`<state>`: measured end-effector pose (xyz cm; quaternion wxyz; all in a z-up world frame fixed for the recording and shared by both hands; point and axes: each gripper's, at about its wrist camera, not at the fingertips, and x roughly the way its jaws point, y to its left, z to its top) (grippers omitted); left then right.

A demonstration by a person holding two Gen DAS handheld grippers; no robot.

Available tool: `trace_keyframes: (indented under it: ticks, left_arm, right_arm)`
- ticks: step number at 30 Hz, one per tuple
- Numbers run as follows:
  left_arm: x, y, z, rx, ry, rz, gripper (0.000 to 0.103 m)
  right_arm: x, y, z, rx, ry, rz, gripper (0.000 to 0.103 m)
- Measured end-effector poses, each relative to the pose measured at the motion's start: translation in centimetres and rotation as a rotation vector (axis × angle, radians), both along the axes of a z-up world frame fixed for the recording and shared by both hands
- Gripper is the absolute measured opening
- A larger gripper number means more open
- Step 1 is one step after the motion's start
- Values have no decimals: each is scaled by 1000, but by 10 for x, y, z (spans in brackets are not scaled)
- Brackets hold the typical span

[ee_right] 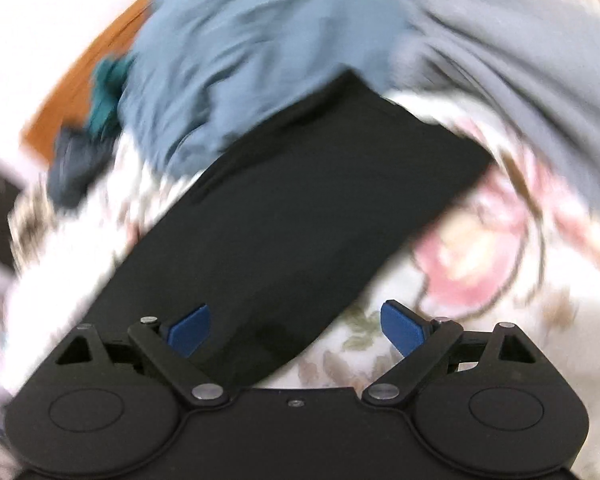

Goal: Fold clothes
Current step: 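Grasp the trouser leg end with right tool while left tool holds trousers down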

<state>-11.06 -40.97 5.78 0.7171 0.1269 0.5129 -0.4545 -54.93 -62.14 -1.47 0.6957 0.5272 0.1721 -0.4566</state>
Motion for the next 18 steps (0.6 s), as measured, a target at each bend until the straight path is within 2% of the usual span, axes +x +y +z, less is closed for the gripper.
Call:
trace_keyframes:
  ticks: [5, 7, 11, 14, 16, 18]
  left_arm:
    - [-34, -34, -15, -35, 3, -30, 102]
    - [-45, -42, -21, -69, 24, -35, 102]
    - [-67, -65, -32, -95, 68, -65, 102]
    - [-83, -82, -37, -112, 34, -82, 92]
    - [-91, -93, -42, -100, 21, -107, 91]
    - [-95, -101, -52, -80, 37, -129, 91]
  right_arm:
    - [-29, -16, -16, -11, -137, -137, 95]
    - [-39, -29, -23, -23, -182, -225, 95]
    - [-50, -50, -40, -24, -248, -321, 95]
    - [-48, -62, -47, -22, -300, -335, 96]
    - [-45, -68, -48, -17, -297, -320, 96]
    - [-45, -73, -49, -9, -340, -317, 98]
